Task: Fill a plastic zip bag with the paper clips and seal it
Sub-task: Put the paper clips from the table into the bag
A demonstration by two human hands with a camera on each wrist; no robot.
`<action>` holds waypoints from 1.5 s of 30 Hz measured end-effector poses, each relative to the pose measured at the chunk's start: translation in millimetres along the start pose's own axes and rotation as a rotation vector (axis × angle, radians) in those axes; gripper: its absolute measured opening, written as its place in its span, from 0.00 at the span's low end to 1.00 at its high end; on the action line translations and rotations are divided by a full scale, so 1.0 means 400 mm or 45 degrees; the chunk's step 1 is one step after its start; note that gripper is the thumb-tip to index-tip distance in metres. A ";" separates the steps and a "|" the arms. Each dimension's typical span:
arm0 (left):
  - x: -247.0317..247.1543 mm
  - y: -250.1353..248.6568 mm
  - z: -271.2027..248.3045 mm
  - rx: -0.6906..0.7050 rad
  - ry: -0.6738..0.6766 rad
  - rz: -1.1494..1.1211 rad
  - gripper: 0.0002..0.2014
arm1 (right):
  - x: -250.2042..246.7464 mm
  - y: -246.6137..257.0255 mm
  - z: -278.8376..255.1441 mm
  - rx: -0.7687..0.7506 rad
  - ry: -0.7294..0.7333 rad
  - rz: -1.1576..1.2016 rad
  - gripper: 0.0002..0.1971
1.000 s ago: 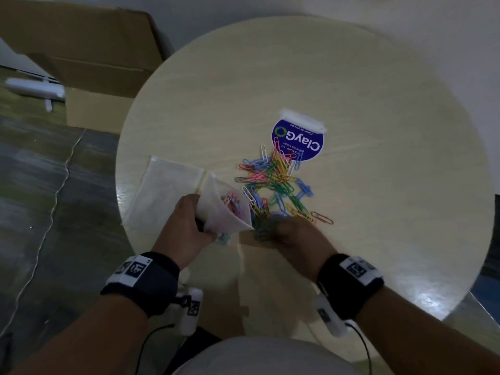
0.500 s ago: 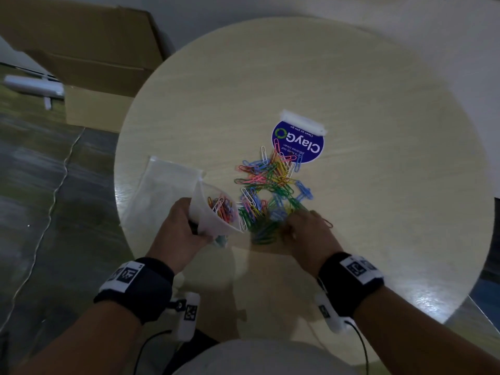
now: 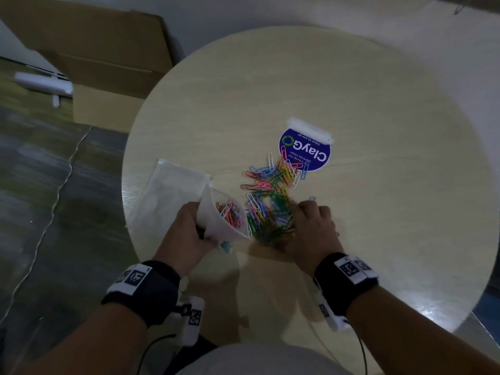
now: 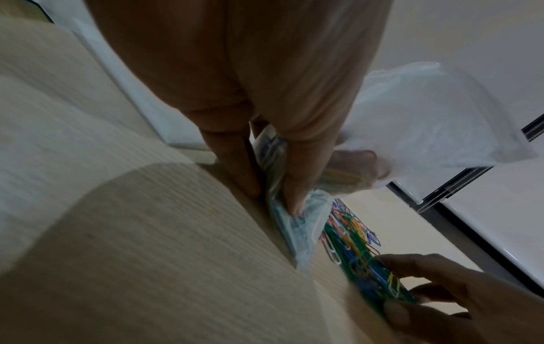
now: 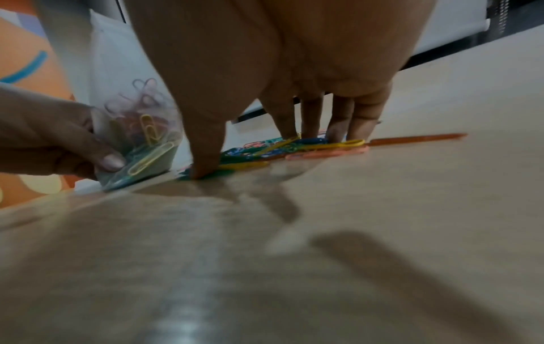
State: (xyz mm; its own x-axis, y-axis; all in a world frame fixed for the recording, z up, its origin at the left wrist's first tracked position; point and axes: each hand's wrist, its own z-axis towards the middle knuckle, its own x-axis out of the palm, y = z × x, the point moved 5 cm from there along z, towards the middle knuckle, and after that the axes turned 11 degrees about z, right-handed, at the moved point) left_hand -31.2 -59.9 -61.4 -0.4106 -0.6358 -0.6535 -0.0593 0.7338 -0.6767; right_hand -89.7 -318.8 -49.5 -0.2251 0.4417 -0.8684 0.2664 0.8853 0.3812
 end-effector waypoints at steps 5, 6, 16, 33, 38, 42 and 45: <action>0.000 -0.008 -0.002 0.000 -0.007 0.001 0.31 | 0.004 -0.019 0.005 -0.119 -0.080 0.055 0.18; 0.000 -0.009 -0.002 0.000 -0.004 0.010 0.31 | 0.003 -0.022 0.009 -0.131 -0.070 0.045 0.16; 0.001 -0.036 -0.004 0.041 -0.016 0.154 0.31 | -0.039 -0.027 0.023 -0.138 -0.022 0.087 0.09; 0.017 -0.106 -0.002 0.066 -0.009 0.138 0.26 | -0.251 0.249 0.017 -0.374 0.077 0.294 0.12; 0.014 -0.103 -0.002 0.078 -0.028 0.139 0.24 | -0.246 0.272 0.017 -0.438 0.003 0.287 0.12; 0.014 -0.101 0.003 0.062 -0.020 0.153 0.25 | -0.282 0.233 -0.004 -0.339 -0.127 0.535 0.09; 0.012 -0.093 0.002 0.035 0.010 0.171 0.28 | -0.280 0.141 -0.019 -0.159 -0.254 0.626 0.05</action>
State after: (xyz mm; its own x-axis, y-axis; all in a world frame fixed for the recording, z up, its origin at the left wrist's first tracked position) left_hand -30.2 -90.3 -39.7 -0.4200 -0.5305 -0.7364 0.0218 0.8052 -0.5925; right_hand -56.3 -317.4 71.7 0.0829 0.7825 -0.6171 0.1793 0.5975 0.7816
